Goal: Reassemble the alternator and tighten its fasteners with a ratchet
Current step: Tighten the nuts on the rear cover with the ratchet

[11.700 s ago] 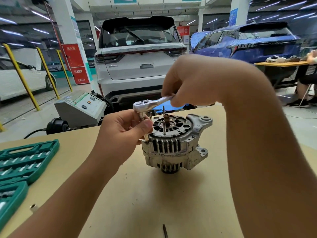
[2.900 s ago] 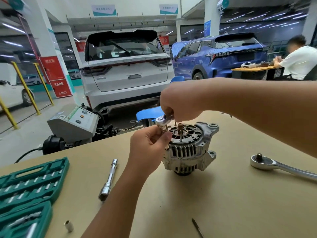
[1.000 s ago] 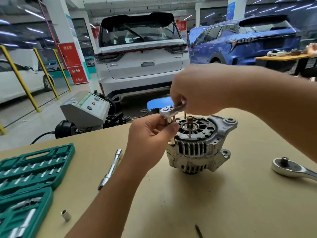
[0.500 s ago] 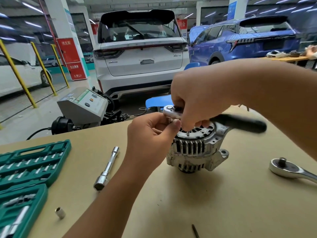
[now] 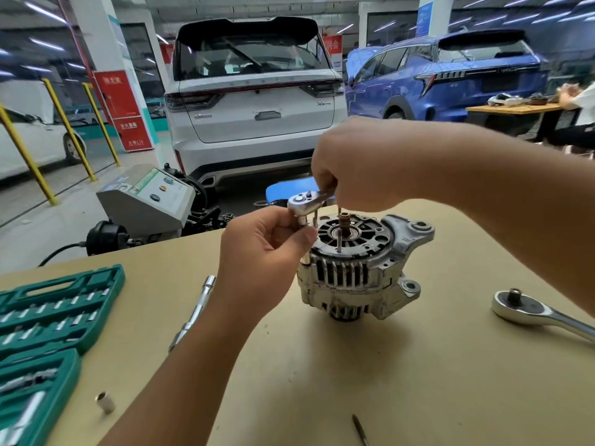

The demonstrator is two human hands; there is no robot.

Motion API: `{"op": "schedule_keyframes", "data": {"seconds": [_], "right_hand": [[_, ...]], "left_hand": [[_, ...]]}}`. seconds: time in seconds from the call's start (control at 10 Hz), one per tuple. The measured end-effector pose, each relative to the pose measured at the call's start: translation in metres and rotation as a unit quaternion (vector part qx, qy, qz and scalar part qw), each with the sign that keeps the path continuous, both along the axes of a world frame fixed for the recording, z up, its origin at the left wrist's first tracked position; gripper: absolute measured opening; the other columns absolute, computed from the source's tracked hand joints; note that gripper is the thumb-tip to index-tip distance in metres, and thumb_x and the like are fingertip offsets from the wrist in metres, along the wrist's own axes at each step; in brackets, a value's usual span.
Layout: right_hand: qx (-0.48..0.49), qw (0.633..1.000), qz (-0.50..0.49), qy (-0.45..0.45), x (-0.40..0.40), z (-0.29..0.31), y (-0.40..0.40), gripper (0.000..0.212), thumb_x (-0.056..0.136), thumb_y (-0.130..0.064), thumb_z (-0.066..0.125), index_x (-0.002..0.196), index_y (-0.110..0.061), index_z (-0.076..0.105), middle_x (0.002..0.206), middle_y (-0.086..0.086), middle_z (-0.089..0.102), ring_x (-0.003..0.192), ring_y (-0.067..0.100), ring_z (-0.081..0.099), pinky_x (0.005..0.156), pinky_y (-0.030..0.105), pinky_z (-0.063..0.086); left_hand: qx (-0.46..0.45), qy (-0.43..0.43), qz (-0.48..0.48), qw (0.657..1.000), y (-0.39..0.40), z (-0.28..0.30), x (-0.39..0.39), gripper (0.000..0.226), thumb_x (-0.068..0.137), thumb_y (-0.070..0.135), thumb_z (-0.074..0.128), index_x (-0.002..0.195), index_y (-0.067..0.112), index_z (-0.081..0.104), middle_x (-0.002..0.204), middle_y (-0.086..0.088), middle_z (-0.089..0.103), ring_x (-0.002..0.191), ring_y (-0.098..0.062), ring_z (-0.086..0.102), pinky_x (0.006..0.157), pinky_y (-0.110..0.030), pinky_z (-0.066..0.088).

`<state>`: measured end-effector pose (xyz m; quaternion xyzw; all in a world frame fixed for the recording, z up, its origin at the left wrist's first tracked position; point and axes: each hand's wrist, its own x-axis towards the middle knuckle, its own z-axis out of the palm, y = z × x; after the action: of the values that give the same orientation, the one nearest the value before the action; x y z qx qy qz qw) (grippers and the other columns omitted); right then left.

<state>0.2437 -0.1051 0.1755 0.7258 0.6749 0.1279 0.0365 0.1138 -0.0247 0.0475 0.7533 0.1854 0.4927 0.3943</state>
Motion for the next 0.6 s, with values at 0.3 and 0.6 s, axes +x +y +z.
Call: {"op": "schedule_keyframes", "data": {"seconds": [0.3, 0.6], "right_hand": [[0.054, 0.998, -0.008, -0.02, 0.012, -0.005, 0.017, 0.022, 0.08, -0.012, 0.059, 0.064, -0.027, 0.059, 0.065, -0.003, 0.06, 0.056, 0.017, 0.054, 0.054, 0.032, 0.05], [0.048, 0.999, -0.021, -0.003, 0.019, -0.012, 0.021, 0.016, 0.075, -0.016, 0.06, 0.066, -0.028, 0.065, 0.064, -0.005, 0.065, 0.055, 0.016, 0.059, 0.051, 0.034, 0.057]], "left_hand": [[-0.005, 0.009, -0.016, 1.0, -0.003, 0.001, 0.001, 0.01, 0.09, 0.011, 0.077, 0.083, 0.017, 0.078, 0.07, -0.011, 0.07, 0.07, -0.043, 0.061, 0.058, -0.056, 0.054], [0.007, 0.041, -0.048, 0.998, -0.006, 0.002, 0.002, 0.02, 0.093, 0.013, 0.074, 0.09, 0.031, 0.08, 0.072, 0.004, 0.073, 0.065, -0.019, 0.063, 0.061, -0.047, 0.058]]}}
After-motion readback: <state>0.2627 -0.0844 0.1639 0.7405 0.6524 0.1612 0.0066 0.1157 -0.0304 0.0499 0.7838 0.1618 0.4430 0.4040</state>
